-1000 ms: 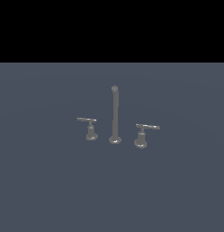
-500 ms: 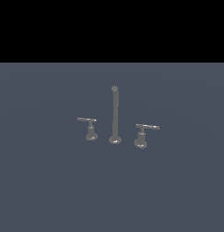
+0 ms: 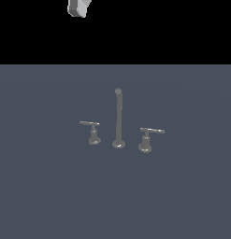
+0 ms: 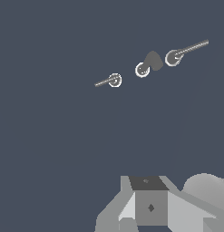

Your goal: Turn on the faucet by rotating a designated handle.

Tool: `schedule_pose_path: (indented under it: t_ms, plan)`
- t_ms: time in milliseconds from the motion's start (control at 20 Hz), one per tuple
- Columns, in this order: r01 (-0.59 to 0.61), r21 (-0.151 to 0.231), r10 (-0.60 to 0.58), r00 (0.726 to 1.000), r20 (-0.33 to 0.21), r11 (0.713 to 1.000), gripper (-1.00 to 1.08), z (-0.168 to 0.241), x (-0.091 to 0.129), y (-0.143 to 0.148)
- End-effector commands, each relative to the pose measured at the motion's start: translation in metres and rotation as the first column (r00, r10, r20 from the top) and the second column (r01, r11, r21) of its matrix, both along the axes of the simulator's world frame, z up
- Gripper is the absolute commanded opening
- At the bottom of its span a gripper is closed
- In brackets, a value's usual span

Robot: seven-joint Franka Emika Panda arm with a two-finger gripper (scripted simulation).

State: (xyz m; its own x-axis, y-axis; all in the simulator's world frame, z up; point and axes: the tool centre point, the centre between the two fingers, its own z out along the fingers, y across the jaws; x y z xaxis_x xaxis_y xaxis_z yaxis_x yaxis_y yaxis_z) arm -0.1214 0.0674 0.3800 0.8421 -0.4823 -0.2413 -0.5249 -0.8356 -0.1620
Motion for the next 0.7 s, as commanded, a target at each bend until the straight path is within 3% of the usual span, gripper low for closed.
schedule_pose_path:
  t_ms: [0,300,650]
  plan:
    - [0.076,0.002,-0.076,0.997,-0.026,0.997,-1.0,-0.016,0.015,0.007]
    - [0.255,-0.02,-0.256,0.963,-0.083,0.967,-1.0,-0.058,0.046,0.021]
    - [0.455,-0.082,-0.462,0.878,-0.122,0.887,-1.0,-0.111,0.077,0.033]
